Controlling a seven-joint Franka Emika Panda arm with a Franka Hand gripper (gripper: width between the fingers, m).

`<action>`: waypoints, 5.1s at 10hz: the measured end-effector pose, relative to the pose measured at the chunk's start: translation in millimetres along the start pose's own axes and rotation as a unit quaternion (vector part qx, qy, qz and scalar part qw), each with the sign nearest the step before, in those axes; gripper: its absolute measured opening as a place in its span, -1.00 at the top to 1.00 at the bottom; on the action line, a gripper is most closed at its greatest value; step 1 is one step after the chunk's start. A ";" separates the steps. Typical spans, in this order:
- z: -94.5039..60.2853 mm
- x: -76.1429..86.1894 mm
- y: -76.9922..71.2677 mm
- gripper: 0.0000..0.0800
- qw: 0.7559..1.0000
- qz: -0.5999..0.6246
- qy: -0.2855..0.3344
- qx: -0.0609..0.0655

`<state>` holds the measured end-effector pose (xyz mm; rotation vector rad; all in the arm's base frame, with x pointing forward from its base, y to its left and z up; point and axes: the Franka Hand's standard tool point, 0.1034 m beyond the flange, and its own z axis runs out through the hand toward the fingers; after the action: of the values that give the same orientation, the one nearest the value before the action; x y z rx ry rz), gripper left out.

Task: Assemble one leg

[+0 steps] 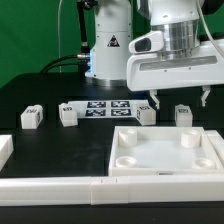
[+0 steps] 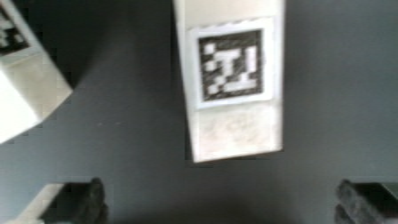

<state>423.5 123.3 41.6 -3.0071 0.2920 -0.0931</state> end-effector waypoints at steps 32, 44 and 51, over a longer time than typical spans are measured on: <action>-11.2 -40.2 -2.2 0.27 0.898 -0.018 -0.439 -0.026; -53.5 14.7 -0.3 0.27 0.992 -0.042 -0.120 -0.005; -63.0 45.8 -5.4 0.27 0.993 -0.073 0.096 0.013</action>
Offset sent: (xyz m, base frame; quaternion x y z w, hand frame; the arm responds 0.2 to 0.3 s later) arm 0.0000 0.0000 0.0000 0.0000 -0.2667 0.0000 0.9638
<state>464.7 112.6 107.0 -2.9941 0.0875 -0.3971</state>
